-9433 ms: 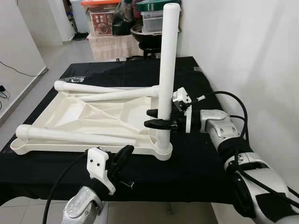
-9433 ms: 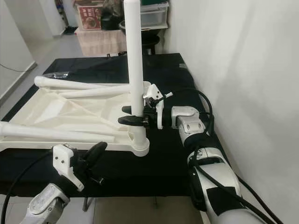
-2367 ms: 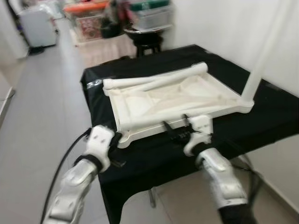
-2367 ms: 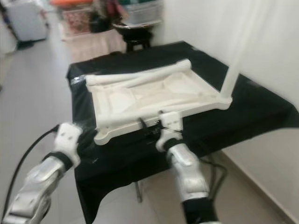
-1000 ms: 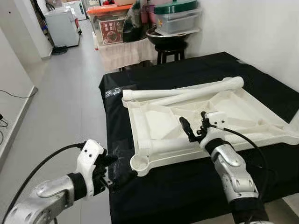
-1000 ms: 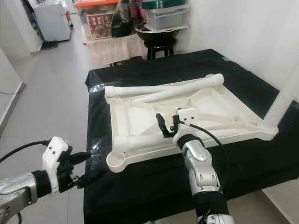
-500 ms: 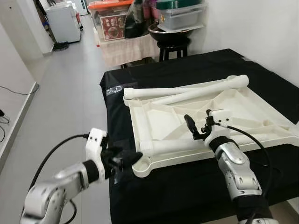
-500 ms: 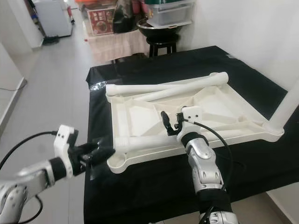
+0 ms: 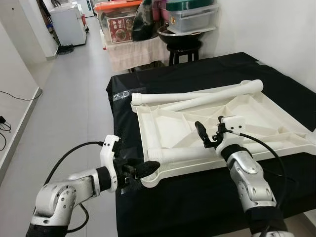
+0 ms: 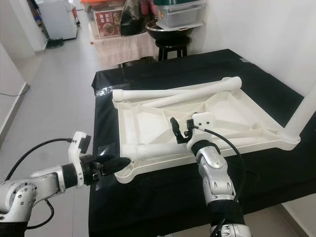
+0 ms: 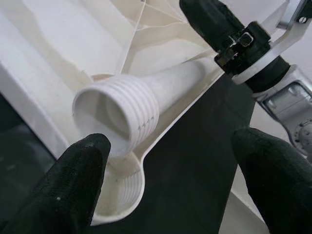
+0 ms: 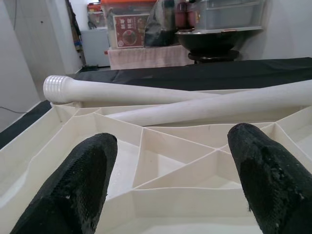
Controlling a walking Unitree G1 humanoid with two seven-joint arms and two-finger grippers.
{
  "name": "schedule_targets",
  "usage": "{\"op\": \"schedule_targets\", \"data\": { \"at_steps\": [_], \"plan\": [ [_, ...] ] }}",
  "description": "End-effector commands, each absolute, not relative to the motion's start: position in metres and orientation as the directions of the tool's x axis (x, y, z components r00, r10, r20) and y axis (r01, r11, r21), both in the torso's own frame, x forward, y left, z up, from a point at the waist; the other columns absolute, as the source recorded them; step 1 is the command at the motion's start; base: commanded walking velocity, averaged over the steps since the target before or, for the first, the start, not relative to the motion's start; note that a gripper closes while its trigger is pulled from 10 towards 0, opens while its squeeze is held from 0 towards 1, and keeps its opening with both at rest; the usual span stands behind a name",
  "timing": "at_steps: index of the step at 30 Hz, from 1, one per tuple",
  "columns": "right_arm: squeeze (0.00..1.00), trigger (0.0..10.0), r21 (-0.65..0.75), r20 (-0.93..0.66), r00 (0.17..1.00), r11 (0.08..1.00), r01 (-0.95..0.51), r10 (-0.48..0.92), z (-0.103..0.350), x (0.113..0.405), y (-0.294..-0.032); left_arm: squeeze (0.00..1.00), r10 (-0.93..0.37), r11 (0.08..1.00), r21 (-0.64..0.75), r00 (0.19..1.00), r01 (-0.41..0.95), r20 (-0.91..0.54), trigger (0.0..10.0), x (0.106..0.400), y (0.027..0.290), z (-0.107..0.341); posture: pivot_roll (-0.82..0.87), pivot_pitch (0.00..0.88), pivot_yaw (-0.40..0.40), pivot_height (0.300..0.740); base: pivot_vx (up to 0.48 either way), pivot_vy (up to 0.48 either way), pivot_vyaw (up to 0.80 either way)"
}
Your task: Building children table
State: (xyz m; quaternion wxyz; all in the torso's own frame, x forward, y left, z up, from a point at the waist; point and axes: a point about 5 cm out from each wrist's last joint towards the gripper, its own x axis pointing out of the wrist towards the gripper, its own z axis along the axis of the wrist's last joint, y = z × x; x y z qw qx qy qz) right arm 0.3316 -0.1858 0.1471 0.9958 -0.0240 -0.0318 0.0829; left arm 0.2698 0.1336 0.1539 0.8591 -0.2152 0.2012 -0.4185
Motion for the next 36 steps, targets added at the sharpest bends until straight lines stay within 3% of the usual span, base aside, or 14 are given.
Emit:
{"op": "schedule_targets", "data": {
  "at_steps": [1, 10, 24, 30, 36],
  "plan": [
    [0.0, 10.0, -0.061, 0.079, 0.98, 0.982, -0.18, 0.185, 0.151, 0.333, -0.179, 0.0, -0.823, 0.527, -0.573, 0.545, 0.628, -0.16, 10.0, 0.271, 0.132, 0.152, -0.05, 0.0, 0.071, 0.74, 0.0, 0.0, 0.0],
    [0.0, 10.0, -0.055, 0.087, 0.977, 0.98, -0.192, 0.196, 0.153, 0.333, -0.173, 0.0, -0.87, 0.437, -0.627, 0.481, 0.645, -0.111, 10.0, 0.29, 0.12, 0.158, -0.07, 0.0, 0.081, 0.74, 0.0, 0.0, 0.0],
    [0.0, 10.0, -0.048, 0.098, 0.975, 0.98, -0.194, 0.198, 0.154, 0.331, -0.169, 0.0, -0.884, 0.373, -0.711, 0.462, 0.596, -0.077, 10.0, 0.316, 0.107, 0.157, -0.08, 0.0, 0.094, 0.74, 0.0, 0.0, 0.0],
    [0.0, 10.0, -0.045, 0.1, 0.975, 0.98, -0.196, 0.199, 0.154, 0.33, -0.168, 0.0, -0.89, 0.36, -0.739, 0.447, 0.569, -0.089, 10.0, 0.32, 0.094, 0.151, -0.09, 0.0, 0.095, 0.74, 0.0, 0.0, 0.0],
    [0.0, 10.0, -0.042, 0.105, 0.975, 0.98, -0.193, 0.197, 0.155, 0.33, -0.167, 0.0, -0.878, 0.408, -0.736, 0.453, 0.539, -0.155, 10.0, 0.324, 0.085, 0.141, -0.09, 0.0, 0.097, 0.74, 0.0, 0.0, 0.0]
  ]
}}
